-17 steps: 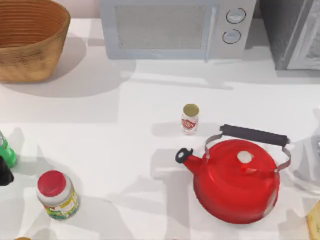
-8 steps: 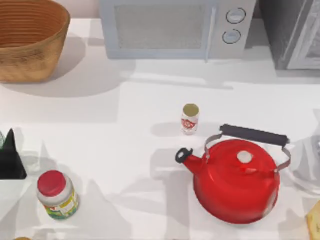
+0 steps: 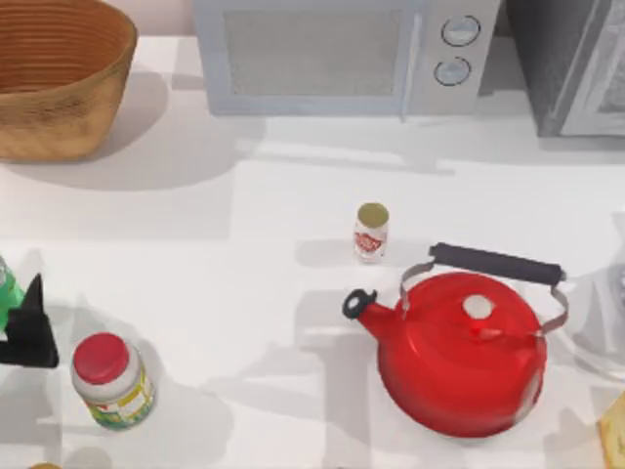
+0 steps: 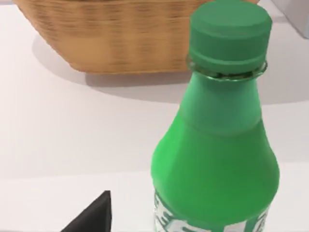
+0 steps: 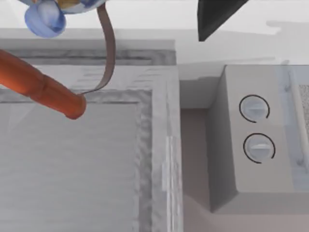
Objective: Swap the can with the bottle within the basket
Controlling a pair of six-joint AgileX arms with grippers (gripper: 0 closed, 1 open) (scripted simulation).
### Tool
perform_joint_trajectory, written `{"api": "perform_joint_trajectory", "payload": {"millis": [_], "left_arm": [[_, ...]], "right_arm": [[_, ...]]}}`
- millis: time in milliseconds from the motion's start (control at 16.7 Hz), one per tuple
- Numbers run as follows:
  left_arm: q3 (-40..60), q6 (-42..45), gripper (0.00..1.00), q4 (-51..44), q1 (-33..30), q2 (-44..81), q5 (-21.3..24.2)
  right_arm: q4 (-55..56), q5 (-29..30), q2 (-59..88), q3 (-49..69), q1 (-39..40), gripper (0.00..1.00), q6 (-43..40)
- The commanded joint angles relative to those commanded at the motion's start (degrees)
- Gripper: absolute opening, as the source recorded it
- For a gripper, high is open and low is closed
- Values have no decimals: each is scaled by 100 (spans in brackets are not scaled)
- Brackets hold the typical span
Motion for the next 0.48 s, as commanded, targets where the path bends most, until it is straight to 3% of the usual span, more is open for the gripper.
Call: {"api": "perform_joint_trajectory", "payload": {"millis": [480], "left_arm": [[85,-108,100,224,162,386,-65]], "right_arm": [[0,0,0,0,0,100,0]]}}
